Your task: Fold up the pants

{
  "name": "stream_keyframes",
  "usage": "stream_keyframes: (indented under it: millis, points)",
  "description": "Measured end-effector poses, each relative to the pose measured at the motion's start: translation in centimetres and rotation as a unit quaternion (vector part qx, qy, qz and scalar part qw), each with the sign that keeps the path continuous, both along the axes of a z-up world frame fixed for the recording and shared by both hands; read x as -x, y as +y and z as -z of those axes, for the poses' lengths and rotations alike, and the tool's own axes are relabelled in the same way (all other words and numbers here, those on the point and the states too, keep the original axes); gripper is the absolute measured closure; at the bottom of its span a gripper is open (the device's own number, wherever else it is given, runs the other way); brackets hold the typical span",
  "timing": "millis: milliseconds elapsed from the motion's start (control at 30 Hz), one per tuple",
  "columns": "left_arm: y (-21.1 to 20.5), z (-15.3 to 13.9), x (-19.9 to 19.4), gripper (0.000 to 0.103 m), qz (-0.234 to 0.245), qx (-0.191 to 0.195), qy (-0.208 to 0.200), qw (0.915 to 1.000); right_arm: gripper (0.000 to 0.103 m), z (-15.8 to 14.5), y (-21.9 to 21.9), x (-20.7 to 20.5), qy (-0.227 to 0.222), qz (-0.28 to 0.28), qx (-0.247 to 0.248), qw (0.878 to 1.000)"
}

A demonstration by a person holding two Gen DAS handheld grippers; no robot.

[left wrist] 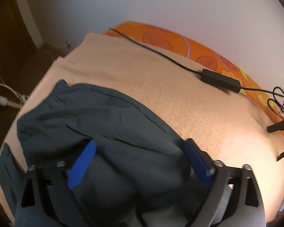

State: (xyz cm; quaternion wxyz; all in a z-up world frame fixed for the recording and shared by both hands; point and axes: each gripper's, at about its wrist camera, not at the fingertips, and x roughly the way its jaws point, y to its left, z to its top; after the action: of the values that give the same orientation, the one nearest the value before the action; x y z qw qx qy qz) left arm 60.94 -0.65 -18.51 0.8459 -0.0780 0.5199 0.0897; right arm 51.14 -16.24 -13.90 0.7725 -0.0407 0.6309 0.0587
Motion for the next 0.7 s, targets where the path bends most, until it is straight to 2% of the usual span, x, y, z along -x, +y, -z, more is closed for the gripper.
stream_keyframes:
  millis: [67, 100, 133, 200, 433, 600, 700]
  points:
    - [0.2, -0.3, 0.3, 0.028, 0.002, -0.004, -0.017, 0.9998, 0.101, 0.0, 0.0, 0.0, 0.000, -0.002, 0.003, 1.000]
    - [0.1, -0.5, 0.4, 0.045, 0.003, -0.003, -0.026, 0.9997, 0.101, 0.1, 0.1, 0.0, 0.000, -0.001, 0.005, 1.000]
    - [0.3, -0.7, 0.5, 0.069, 0.006, 0.001, -0.034, 0.9994, 0.101, 0.2, 0.1, -0.1, -0.001, 0.000, 0.009, 1.000]
    - [0.6, -0.9, 0.7, 0.102, 0.010, 0.019, -0.041, 0.9989, 0.101, 0.2, -0.1, -0.4, -0.003, 0.006, 0.016, 1.000]
    - [2.2, -1.5, 2.0, 0.101, 0.010, 0.076, -0.073, 0.9944, 0.102, 0.1, -0.7, -1.2, -0.015, 0.020, 0.049, 0.999]
    - [3.5, -3.0, 4.0, 0.101, 0.018, 0.086, -0.083, 0.9927, 0.103, -2.3, -0.4, -1.3, -0.038, 0.021, 0.049, 0.998]
    - [4.5, -4.1, 5.9, 0.101, 0.021, 0.079, -0.098, 0.9918, 0.103, -3.8, 1.5, -0.2, -0.037, -0.003, 0.036, 0.999]
